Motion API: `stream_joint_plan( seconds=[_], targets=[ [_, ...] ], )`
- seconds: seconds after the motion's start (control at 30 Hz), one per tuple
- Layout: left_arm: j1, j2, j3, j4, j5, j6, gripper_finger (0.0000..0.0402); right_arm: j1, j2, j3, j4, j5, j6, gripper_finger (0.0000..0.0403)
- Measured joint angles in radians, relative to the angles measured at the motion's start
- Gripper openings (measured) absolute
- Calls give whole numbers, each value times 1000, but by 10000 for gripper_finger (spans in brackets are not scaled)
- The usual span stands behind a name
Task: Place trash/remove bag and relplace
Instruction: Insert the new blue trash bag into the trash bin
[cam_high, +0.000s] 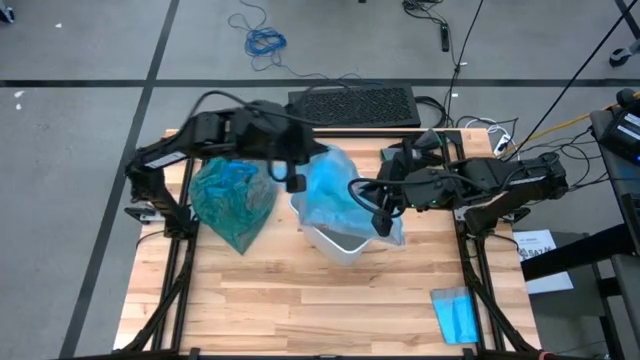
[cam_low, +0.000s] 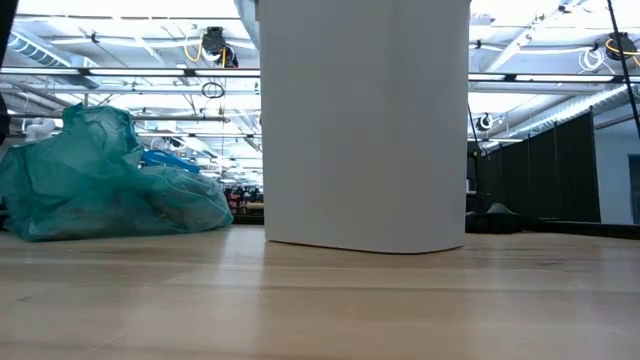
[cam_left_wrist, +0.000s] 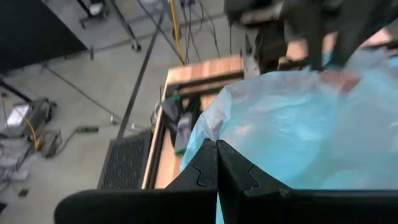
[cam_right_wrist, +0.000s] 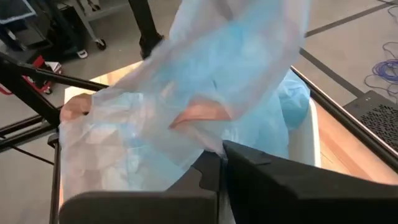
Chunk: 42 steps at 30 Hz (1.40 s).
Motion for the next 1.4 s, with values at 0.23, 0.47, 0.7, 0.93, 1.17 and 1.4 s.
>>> stream_joint_plan(
  seconds=[0.23,0.47,0.7,0.93,1.17,1.4],
  targets=[
    [-43,-93,1,1,0,-1,0,0,0,0,-1,-5,-8,0],
    [-60,-149,1,11,-1,-5,0,-14,0,0,-2,-34,-11,0],
    [-60,-126,1,-31,34,-112,0,-32,0,0,38,-83,-34,0],
    [-60,-47,-1,-53,241,-132,29,-39,-2,0,25,-85,-38,0],
    [-60,-74,0,187,485,-144,95,-39,-2,0,19,-110,-35,0],
    [-47,-128,1,93,401,-194,147,-39,-2,0,14,-110,-35,0]
  ],
)
